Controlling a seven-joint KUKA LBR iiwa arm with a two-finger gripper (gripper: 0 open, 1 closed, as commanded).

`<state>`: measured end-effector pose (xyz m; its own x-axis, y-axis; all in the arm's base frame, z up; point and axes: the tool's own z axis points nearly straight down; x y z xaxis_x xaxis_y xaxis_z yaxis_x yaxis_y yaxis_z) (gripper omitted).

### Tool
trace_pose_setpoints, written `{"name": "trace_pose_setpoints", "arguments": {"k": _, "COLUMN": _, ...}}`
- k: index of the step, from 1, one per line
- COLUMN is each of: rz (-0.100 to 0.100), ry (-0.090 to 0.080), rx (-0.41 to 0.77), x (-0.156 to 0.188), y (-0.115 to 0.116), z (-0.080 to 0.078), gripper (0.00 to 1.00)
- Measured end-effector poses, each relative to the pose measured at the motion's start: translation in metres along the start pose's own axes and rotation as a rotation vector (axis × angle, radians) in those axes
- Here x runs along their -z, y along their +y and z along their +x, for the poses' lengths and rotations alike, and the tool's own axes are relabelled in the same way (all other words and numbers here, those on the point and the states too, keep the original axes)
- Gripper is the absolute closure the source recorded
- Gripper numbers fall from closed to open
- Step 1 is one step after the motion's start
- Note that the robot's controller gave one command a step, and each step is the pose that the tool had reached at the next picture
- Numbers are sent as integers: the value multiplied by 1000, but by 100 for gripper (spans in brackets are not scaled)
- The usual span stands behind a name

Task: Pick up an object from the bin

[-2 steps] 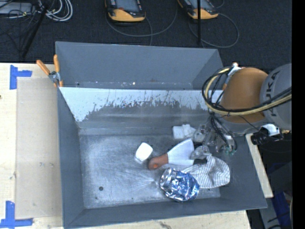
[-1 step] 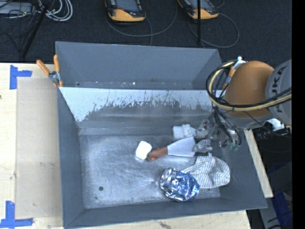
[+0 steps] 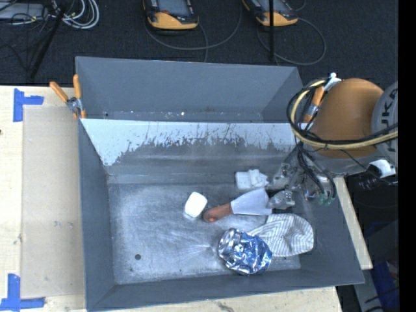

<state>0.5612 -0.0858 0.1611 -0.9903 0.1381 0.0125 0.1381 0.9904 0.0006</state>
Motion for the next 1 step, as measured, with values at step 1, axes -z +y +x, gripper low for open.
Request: {"name": "trace_pose_setpoints", "arguments": {"k": 1, "rz": 1, "ry": -10, "rx": 17, "x": 48, "y": 11, "z": 1, "gripper": 100}}
